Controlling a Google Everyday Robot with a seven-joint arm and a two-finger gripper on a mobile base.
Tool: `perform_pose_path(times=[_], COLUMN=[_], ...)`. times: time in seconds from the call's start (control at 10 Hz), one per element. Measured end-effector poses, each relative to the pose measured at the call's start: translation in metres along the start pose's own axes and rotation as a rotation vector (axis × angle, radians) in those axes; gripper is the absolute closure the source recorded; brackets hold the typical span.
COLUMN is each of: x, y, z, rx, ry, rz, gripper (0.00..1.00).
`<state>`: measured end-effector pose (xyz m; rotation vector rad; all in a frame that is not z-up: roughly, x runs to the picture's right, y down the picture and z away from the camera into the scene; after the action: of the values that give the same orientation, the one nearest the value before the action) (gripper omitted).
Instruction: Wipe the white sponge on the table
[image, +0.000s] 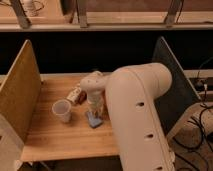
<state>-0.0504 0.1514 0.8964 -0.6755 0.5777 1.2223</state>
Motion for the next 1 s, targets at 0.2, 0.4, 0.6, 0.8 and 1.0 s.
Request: perform_pose_path(times=[0.2,0.4,0.6,0.8,1.0], x=[-0.022,-0.033,-0.041,-0.041,-0.037], y=[0.000,0.011,0.036,0.054,0.072], z=[-0.012,-0.022,-0.031,-0.030,-0.024], rx=[0.006,-0.003,-0.030,-0.048,-0.074], ry=[-0.040,-0.069,-0.104,-0.111,-0.105], rz=[-0.007,-0.031,-0.081,-0.118,-0.154], gripper=[1.00,1.00,1.00,1.00,1.00])
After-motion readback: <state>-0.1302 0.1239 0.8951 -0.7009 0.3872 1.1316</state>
